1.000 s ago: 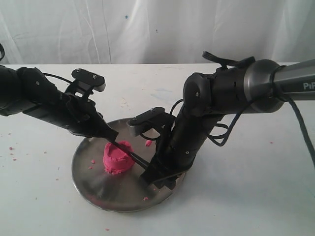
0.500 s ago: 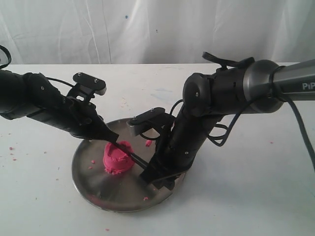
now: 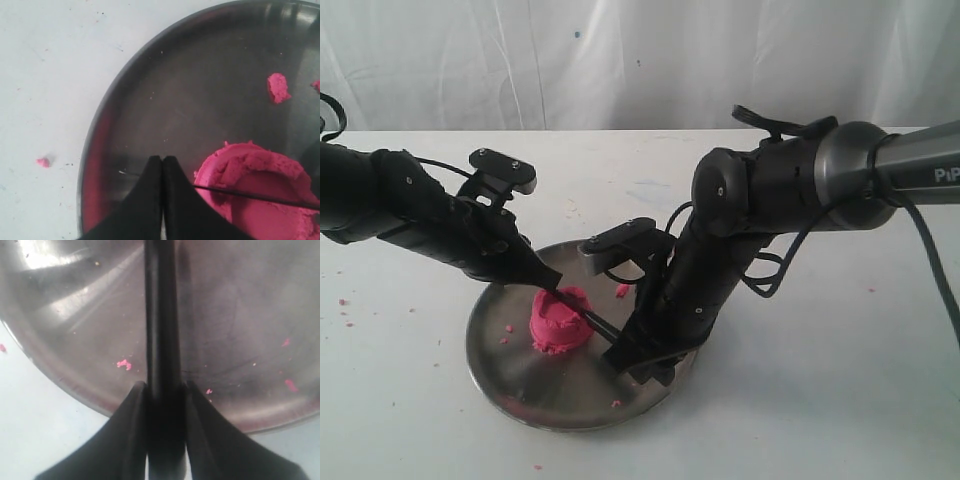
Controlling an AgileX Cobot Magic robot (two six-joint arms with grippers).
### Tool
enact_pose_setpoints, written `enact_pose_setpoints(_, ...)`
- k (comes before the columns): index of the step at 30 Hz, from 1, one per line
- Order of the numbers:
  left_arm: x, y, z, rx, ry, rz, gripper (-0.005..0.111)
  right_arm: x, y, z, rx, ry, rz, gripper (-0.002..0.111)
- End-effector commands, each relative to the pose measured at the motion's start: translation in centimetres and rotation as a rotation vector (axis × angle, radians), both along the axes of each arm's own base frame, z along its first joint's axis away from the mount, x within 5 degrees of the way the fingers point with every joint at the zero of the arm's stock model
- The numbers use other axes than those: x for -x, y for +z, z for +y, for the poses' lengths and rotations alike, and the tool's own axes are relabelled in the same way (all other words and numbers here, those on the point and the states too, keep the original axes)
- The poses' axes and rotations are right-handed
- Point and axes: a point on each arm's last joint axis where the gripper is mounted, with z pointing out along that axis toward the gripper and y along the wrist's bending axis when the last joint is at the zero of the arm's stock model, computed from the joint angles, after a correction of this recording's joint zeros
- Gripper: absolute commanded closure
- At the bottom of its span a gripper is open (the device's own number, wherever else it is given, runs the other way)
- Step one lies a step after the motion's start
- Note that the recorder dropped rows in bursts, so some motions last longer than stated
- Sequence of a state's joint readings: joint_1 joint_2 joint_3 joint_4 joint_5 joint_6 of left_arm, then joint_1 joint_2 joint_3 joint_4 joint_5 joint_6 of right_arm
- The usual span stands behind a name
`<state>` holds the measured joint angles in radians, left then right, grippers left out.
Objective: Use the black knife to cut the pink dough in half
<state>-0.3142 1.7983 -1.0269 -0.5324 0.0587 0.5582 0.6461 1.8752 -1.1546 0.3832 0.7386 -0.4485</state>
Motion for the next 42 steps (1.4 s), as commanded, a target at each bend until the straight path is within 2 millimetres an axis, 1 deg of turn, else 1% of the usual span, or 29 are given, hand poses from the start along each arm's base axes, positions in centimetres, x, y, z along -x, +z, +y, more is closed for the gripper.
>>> enact_pose_setpoints(1, 0.2, -0.4, -0.3, -0.03, -0.057, 0.007, 0.107, -0.2, 0.1, 0.2, -0.009, 0.003, -0.022, 0.108)
enact_pose_setpoints(3, 0.2, -0.4, -0.3, -0.033, -0.059, 0.006, 0.107, -0.3, 0.0, 0.2, -0.012, -0.001, -0.026, 0.108)
enact_pose_setpoints(7, 0.2, -0.4, -0.3, -0.033, -0.06, 0.008, 0.107, -0.4, -1.3, 0.3, 0.006, -0.005, 0.006, 0.108)
enact_pose_setpoints(8, 0.2, -0.4, -0.3, -0.033, -0.06, 0.008, 0.107, -0.4, -1.4, 0.4, 0.007, -0.006, 0.006, 0.108)
enact_pose_setpoints(18, 0.3, -0.5, -0.3, -0.033, -0.061, 0.012, 0.107, -0.5, -1.4, 0.4, 0.005, -0.006, 0.003, 0.108)
enact_pose_setpoints(20, 0.2, -0.8, -0.3, -0.036, -0.061, 0.021, 0.107, -0.5, -1.4, 0.4, 0.005, -0.006, 0.003, 0.108)
enact_pose_setpoints(23, 0.1, -1.8, -0.3, -0.044, -0.062, 0.05, 0.107, -0.5, -1.4, 0.4, 0.005, -0.006, 0.003, 0.108)
enact_pose_setpoints(27, 0.1, -2.0, -0.3, -0.047, -0.059, 0.048, 0.107, -0.5, -1.4, 0.4, 0.005, -0.006, 0.003, 0.108)
enact_pose_setpoints(36, 0.0, -1.5, -0.3, -0.044, -0.052, 0.021, 0.107, -0.4, -1.3, 0.4, -0.003, -0.014, 0.009, 0.108)
enact_pose_setpoints(42, 0.0, 0.5, -0.1, -0.032, -0.042, -0.048, 0.107, -0.4, -1.3, 0.5, -0.007, -0.018, 0.012, 0.108)
